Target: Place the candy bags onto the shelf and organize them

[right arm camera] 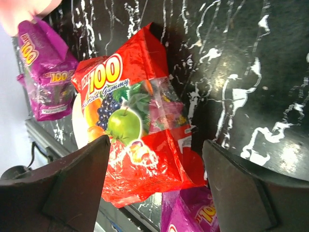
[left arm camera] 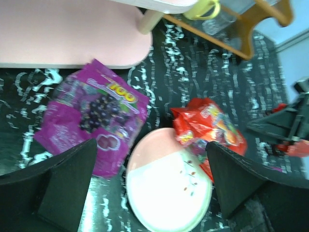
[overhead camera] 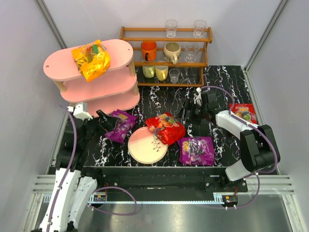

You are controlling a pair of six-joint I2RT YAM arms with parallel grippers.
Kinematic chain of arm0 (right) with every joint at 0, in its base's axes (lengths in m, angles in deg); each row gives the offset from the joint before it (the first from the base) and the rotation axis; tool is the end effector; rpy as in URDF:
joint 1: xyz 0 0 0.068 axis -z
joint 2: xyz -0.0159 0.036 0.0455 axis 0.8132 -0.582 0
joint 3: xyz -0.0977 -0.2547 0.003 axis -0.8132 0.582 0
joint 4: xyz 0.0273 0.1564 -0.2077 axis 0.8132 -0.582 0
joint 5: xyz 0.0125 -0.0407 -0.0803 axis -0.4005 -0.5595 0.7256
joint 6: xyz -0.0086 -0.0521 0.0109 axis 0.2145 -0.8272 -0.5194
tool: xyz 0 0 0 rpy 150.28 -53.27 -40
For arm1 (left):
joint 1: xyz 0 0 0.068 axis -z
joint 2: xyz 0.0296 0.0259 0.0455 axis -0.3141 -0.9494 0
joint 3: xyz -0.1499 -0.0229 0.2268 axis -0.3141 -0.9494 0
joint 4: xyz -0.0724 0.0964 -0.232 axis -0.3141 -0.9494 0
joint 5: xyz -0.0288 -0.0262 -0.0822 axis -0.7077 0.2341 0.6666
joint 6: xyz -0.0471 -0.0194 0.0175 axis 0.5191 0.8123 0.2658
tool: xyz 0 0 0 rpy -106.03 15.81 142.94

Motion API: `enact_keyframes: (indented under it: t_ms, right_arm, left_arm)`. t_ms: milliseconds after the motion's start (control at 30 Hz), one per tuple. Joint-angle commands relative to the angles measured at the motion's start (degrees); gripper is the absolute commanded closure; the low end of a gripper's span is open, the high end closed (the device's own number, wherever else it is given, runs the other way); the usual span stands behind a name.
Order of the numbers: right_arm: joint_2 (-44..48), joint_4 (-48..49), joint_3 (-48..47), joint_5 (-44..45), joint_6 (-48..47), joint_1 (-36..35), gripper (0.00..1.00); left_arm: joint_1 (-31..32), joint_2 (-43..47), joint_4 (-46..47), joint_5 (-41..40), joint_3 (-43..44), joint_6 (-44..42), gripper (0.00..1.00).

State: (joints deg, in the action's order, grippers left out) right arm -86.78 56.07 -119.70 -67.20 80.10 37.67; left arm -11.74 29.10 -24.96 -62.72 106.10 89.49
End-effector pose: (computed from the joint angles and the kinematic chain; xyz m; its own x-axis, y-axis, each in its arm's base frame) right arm 0.2949 0.1052 0.2025 -0.8789 0.1743 -0.4440 -0.1499 0.7827 0.6041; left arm 0.1258 -0.0185 0.3007 -0.4244 -0.4411 -0.7908 0.0100 0.8710 -0.4912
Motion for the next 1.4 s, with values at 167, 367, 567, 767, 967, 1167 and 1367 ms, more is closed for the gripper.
enact_keyframes:
  t_ms: [167, 367, 567, 767, 967, 1167, 1367]
  right_arm:
    - [-2.76, 19.41, 7.62, -15.70, 9.34, -0.23, 0.42]
    - [1.80, 23.37, 12.20, -17.11, 13.30, -0.23, 0.72]
    - [7.78, 23.55, 14.92, -15.89, 15.85, -0.23, 0.87]
    - [8.06, 22.84, 14.84, -15.35, 14.97, -0.32, 0.88]
    - [6.30, 23.20, 15.97, -15.97, 13.30, -0.32, 0.89]
    - [4.01, 24.25, 16.94, -16.59, 12.24, -0.23, 0.90]
    - [2.60, 25.75, 17.21, -17.38, 12.51, -0.32, 0.91]
  left_arm:
    - [0.90, 8.92, 1.59, 8.46, -5.30, 15.41, 0.01]
    - [3.71, 7.52, 3.16, 6.71, -6.97, 18.04, 0.01]
    - [13.54, -0.03, 10.28, 0.05, -8.12, 20.77, 0.01]
    - [32.69, -12.50, 15.29, -12.88, -5.13, 21.39, 0.01]
    - [34.21, -21.90, 22.93, -13.25, -3.99, 22.18, 0.01]
    - [34.21, -31.93, 27.07, -13.60, 0.84, 22.09, 0.01]
    - [34.65, -41.42, 29.63, -11.76, 4.89, 23.59, 0.01]
